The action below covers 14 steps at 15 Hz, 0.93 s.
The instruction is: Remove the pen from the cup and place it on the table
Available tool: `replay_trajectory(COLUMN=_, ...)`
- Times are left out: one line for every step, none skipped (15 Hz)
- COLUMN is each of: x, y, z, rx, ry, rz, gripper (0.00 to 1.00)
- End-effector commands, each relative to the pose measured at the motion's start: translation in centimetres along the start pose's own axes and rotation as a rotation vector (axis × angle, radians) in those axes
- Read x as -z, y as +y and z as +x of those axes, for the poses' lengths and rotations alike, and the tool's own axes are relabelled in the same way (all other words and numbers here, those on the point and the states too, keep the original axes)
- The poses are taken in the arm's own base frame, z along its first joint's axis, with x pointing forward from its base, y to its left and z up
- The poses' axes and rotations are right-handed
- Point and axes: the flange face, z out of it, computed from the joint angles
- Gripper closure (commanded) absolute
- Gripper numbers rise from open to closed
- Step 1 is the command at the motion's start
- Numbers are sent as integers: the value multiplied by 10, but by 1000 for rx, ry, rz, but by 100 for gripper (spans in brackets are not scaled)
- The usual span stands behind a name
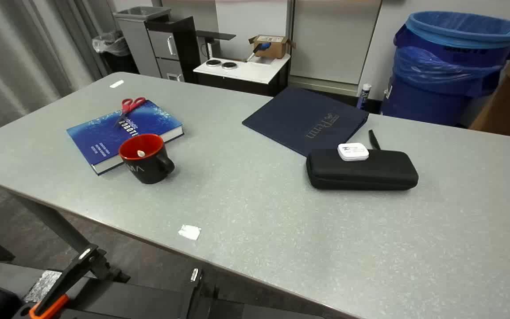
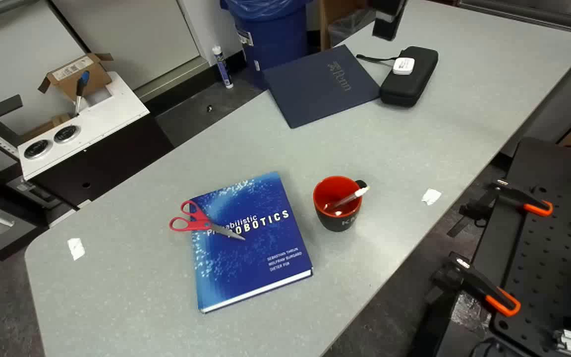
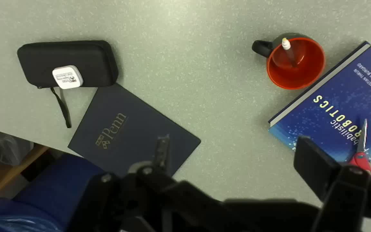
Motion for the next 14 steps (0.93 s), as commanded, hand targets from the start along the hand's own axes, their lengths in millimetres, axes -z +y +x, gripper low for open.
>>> replay_trajectory(x=0, y=0, z=0, rx=0, ry=-2, rz=0, gripper=0)
replay_trajectory(x=0, y=0, z=0, rx=0, ry=-3, rz=0, gripper=0)
replay_trajectory(x=0, y=0, z=0, rx=0, ry=-3, rz=0, gripper=0)
replay_trajectory(x=0, y=0, z=0, rx=0, ry=-3, rz=0, gripper=0)
replay_trajectory(x=-1, y=-1, z=1, rx=27, ry=-10, rz=19, gripper=0)
replay_trajectory(x=-7, y=-3, z=4, rx=50, ry=-18, rz=43, gripper=0)
replay_trajectory(x=-14, y=-7, z=4, rx=89, ry=-32, rz=66, gripper=0)
replay_trajectory(x=-27, y=-12, z=4, rx=140, ry=-47, rz=111, gripper=0)
replay_trajectory(x=-36, y=-17, z=3, rx=175, ry=-61, rz=134, gripper=0)
replay_trajectory(x=-50, y=-24, z=2, rx=211, ry=-86, rz=153, gripper=0)
replay_trajectory(x=-66, y=-30, z=0, rx=246, ry=-108, rz=171, gripper=0)
replay_trajectory(x=-77, y=-36, z=-1, rx=278, ry=-126, rz=187, gripper=0)
replay_trajectory(x=-90, y=-42, z=-2, rx=304, ry=-139, rz=199, gripper=0)
replay_trajectory(x=-100, y=-48, z=-4, rx=326, ry=-153, rz=203, gripper=0)
